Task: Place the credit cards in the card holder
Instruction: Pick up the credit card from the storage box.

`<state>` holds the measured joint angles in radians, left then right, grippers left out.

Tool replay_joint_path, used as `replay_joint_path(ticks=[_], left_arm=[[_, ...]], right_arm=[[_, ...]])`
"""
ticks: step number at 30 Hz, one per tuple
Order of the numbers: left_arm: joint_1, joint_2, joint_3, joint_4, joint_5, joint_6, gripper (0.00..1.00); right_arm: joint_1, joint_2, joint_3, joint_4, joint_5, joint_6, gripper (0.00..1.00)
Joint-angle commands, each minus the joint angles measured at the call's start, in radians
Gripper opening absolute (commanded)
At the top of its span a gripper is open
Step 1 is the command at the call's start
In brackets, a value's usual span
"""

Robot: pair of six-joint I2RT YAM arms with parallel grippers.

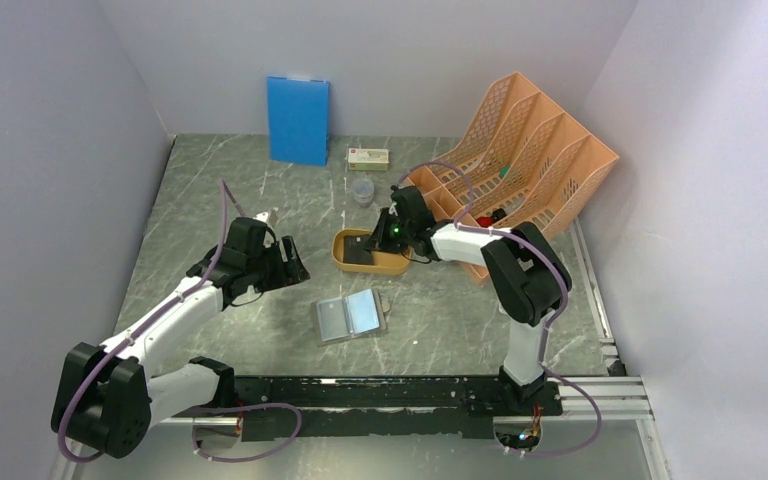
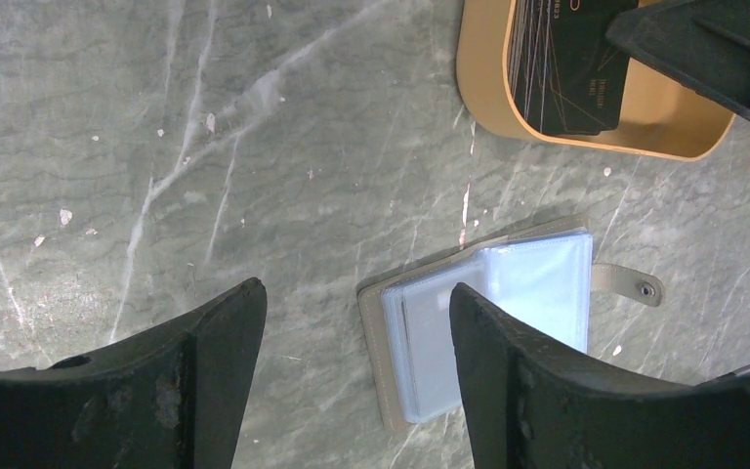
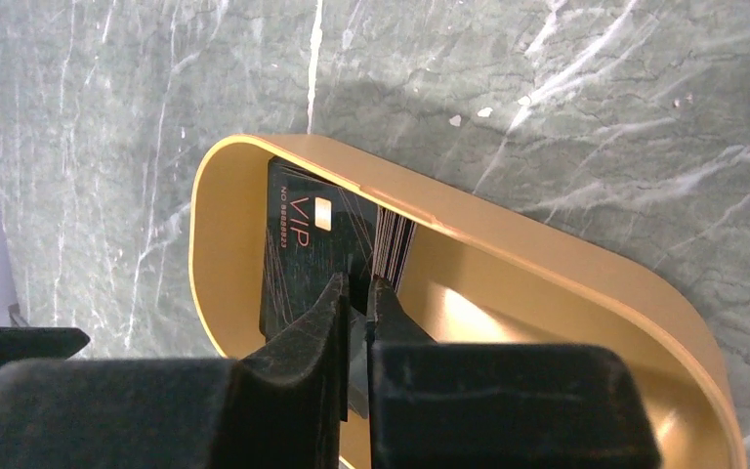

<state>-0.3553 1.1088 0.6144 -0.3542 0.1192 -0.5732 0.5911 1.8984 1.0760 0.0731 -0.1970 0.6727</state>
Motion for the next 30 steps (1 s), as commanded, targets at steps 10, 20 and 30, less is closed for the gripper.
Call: replay_joint_path(ticks=[10,20,30], left_arm=[[-0.007,0.006,0.002,0.021,-0.013,-0.006,0.73],[-0.007,0.005,0.007,0.017,-0.013,-0.003,0.73],[-0.007,-0.002,0.008,0.017,-0.017,-0.004,0.73]], right_arm=[[-0.061,-0.048,-0.116,-0.003,-0.043,0.014,0.0],[-0.072,-0.132,-0.125,-0.017,-0.086,0.048,0.0],[-0.071,-0.206,-0.099,-0.081,-0.125,0.089,0.0]])
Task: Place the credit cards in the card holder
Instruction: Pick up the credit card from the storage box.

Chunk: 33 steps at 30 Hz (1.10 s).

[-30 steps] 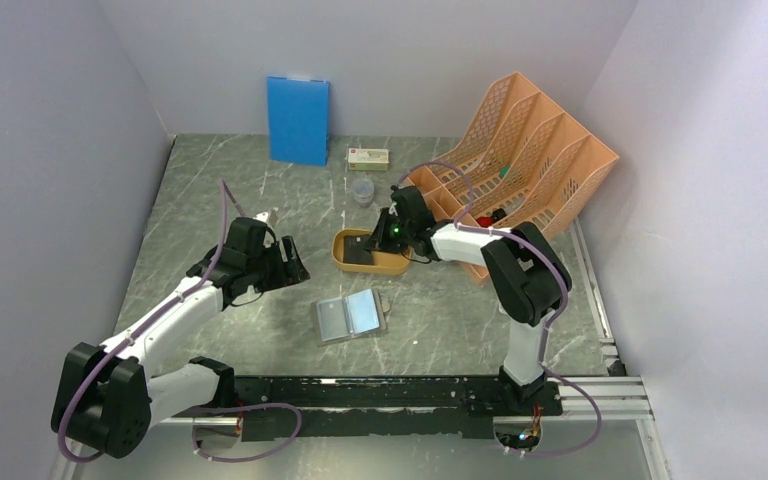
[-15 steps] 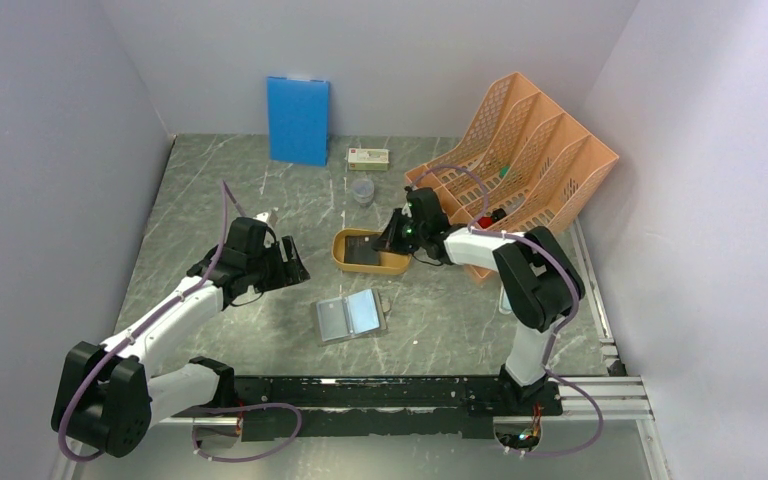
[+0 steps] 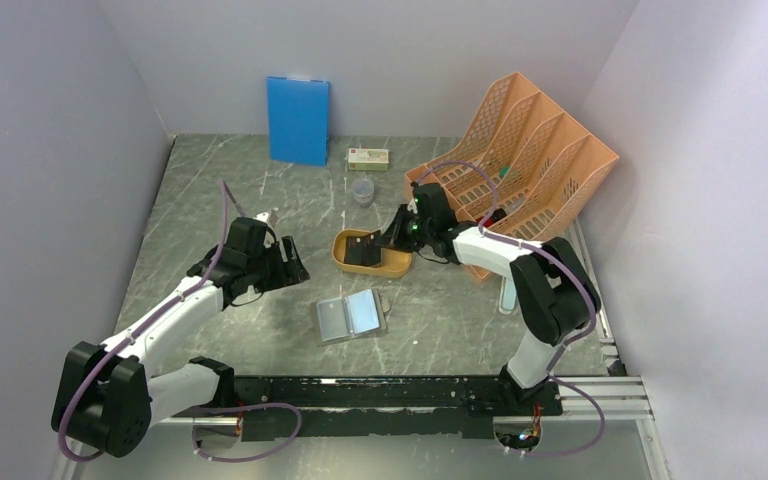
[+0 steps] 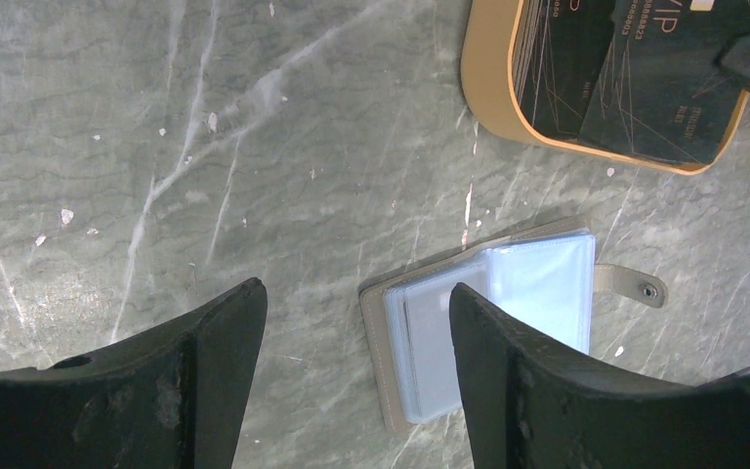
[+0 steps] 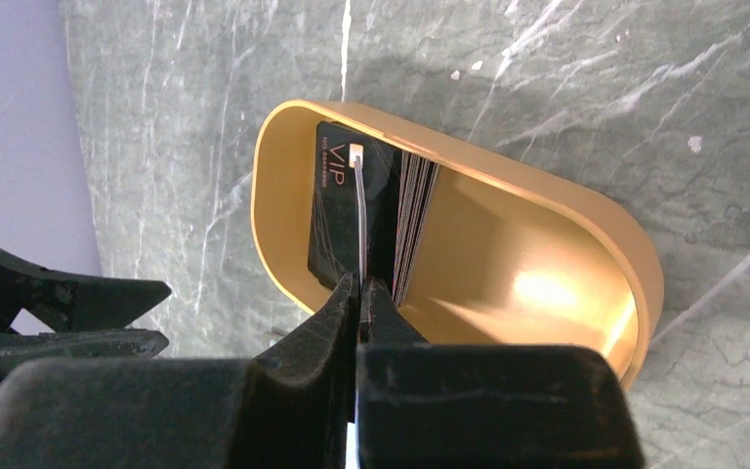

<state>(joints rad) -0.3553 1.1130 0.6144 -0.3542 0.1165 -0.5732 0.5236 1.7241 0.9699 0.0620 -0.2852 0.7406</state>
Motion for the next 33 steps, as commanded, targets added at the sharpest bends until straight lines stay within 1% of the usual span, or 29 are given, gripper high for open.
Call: replay_joint_path(ticks=[1,7,19,28,33], left_arm=[[-0.007,-0.008,0.007,0.017,-0.014,-0.005,0.73],[-0.007,-0.015,0.002,0.021,-0.01,-0.008,0.73],[-0.008,-0.013,-0.019,0.051,0.013,-0.031,0.73],[-0.021,0.049,-0.001,0.142,0.023,-0.1,0.73],[-0.037,0.109,0.027,0.239,0.006,-0.121,0.74]], right_arm=[[-0.004,-0.037,0.013,-0.087,-0.043,0.027,0.0],[-0.005,-0.027,0.014,-0.087,-0.046,0.03,0.0],[-0.006,0.063,-0.034,0.053,-0.078,0.124,0.0],[-0.006,0.091,-0.094,0.154,-0.024,0.236,0.0],[-0.006,0.11,-0.088,0.161,-0.015,0.235,0.0]])
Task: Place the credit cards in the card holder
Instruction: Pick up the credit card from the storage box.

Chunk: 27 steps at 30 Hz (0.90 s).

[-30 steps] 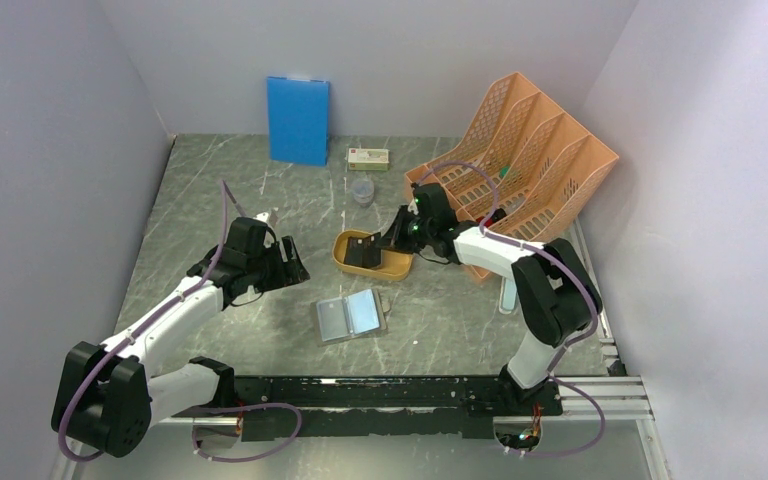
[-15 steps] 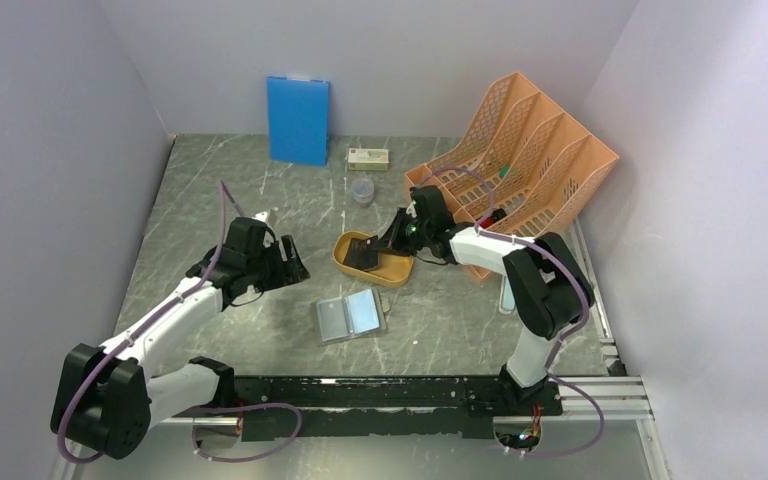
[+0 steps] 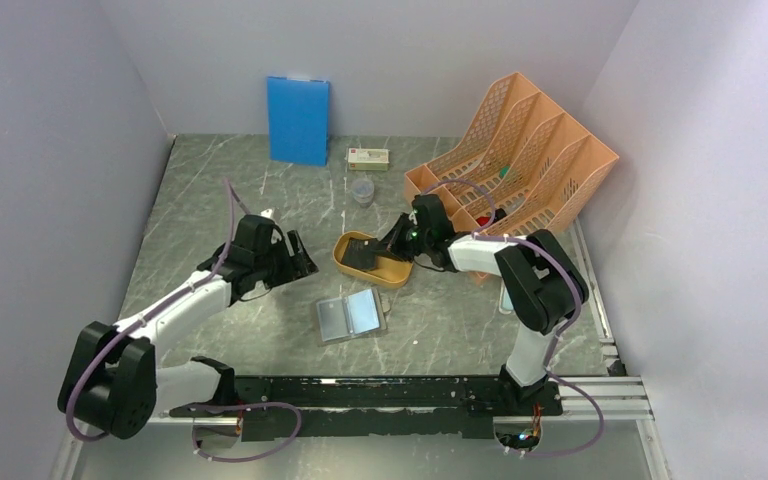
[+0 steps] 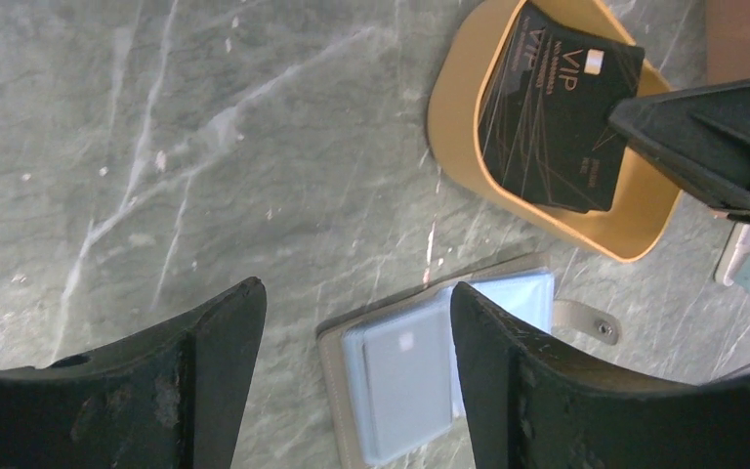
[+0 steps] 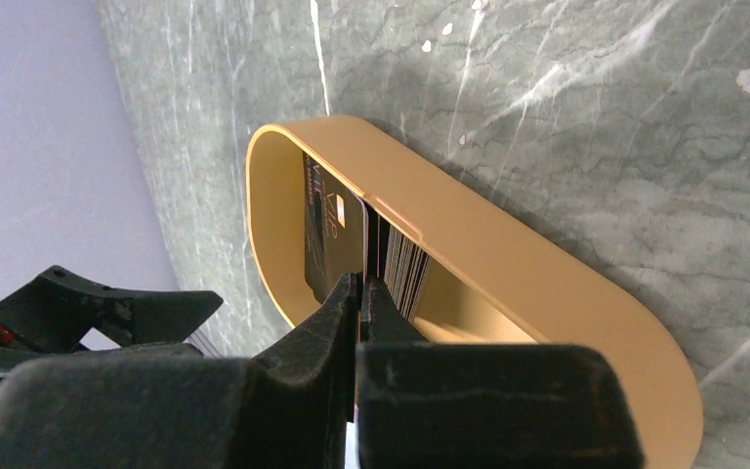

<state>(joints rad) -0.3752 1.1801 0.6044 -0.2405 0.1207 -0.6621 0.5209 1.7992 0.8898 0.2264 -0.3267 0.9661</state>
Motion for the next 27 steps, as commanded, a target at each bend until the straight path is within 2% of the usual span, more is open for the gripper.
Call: replay_joint_path(ticks=[1,11,18,22,27], left_arm=[[-0.022,0.069,0.056,0.138,0.005,-0.03,0.74],[-0.112,0.342,0.298,0.185,-0.029,0.029,0.74],[-0.148,0.491,0.436,0.044,-0.157,0.139,0.66],[-0.151,0.556,0.465,0.029,-0.164,0.163,0.55],[-0.158,0.605,0.486,0.005,-0.181,0.153,0.32]], right_arm=[[-0.003,0.04,-0.002,-0.009,0.026,0.002,0.0],[-0.002,0.089,0.034,-0.043,0.012,-0.043,0.0],[-0.004,0.091,0.054,-0.062,0.011,-0.063,0.0],[-0.003,0.092,0.054,-0.056,0.006,-0.064,0.0],[-0.003,0.085,0.056,-0.059,0.005,-0.066,0.0]])
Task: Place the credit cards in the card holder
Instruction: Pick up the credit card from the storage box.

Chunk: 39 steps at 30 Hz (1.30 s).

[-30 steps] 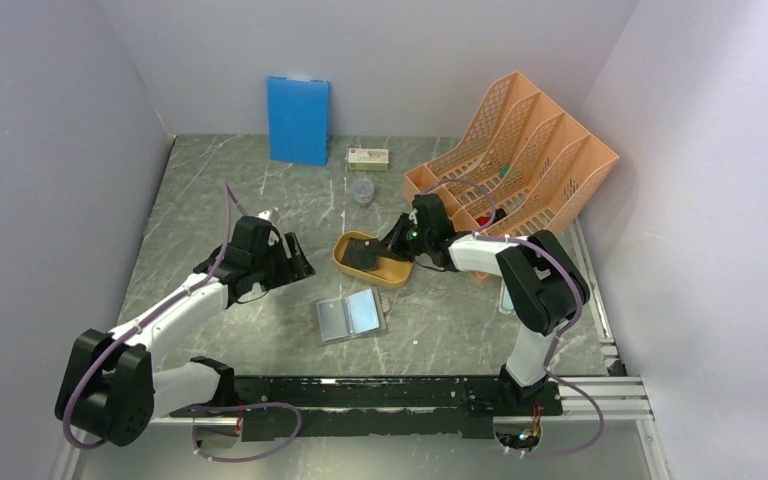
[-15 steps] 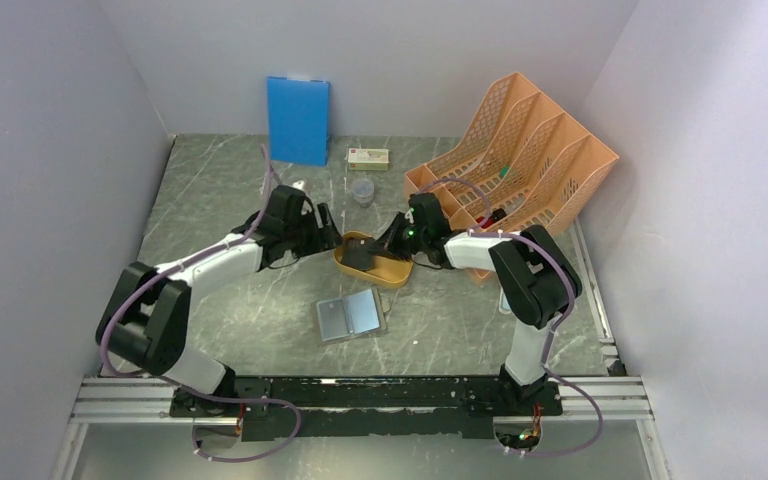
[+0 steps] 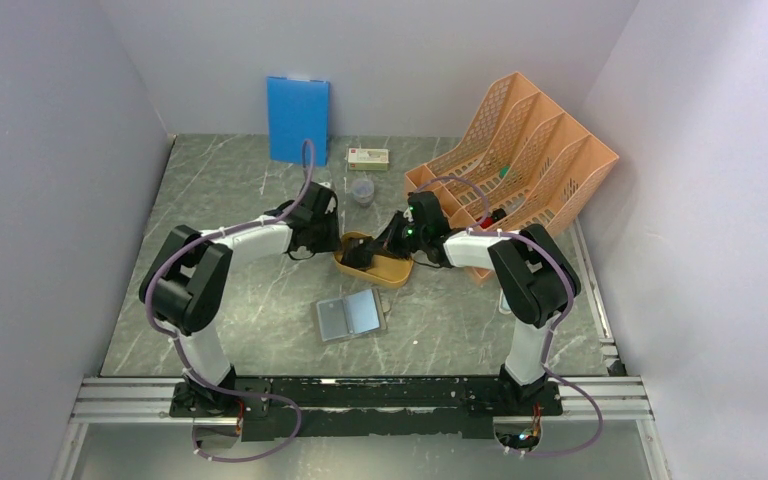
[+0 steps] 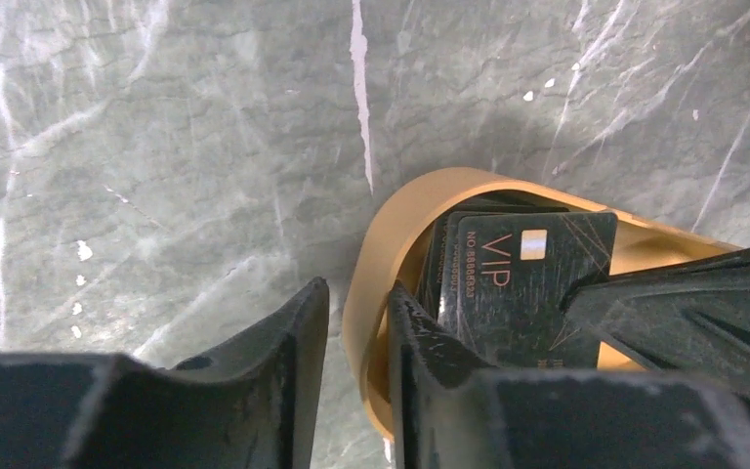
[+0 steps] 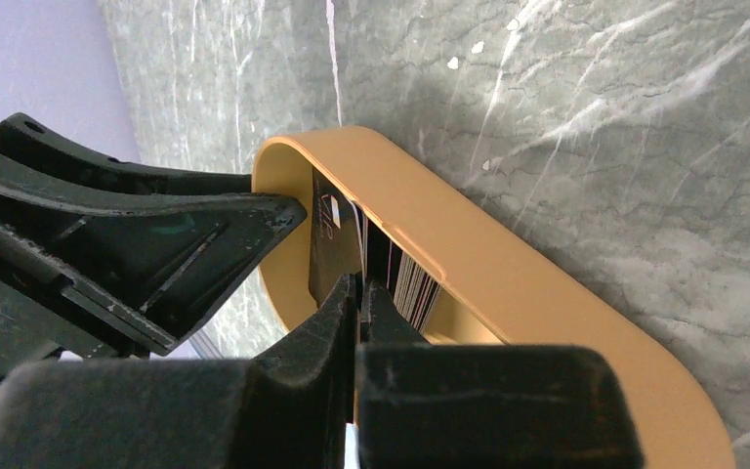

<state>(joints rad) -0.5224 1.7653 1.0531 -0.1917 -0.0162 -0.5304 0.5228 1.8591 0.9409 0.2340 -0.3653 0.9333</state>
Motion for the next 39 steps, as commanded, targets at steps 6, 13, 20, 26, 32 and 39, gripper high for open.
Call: replay_joint_path(ticks=[6,13,20,26,32,39], left_arm=[[-0.024,0.024,0.036,-0.074,-0.085,-0.021,0.09],[-0.04,-0.003,0.006,-0.083,-0.129,-0.092,0.05],[-0.058,-0.022,0.009,-0.1,-0.169,-0.107,0.05],[-0.065,-0.003,0.022,-0.125,-0.191,-0.103,0.05],[-0.07,0.001,0.021,-0.123,-0.192,-0.103,0.05],[-0.071,0.002,0.029,-0.128,-0.199,-0.101,0.05]], right_arm=[[-0.006,0.022,0.01,-0.068,0.045,-0.027,0.0],[-0.005,0.015,-0.003,-0.042,0.067,0.009,0.0],[-0.005,0.032,0.017,-0.038,0.068,0.007,0.0],[-0.006,0.048,0.04,-0.056,0.043,-0.019,0.08],[-0.004,0.052,0.032,-0.054,0.032,-0.027,0.2],[-0.006,0.042,0.024,-0.058,0.043,-0.029,0.24]])
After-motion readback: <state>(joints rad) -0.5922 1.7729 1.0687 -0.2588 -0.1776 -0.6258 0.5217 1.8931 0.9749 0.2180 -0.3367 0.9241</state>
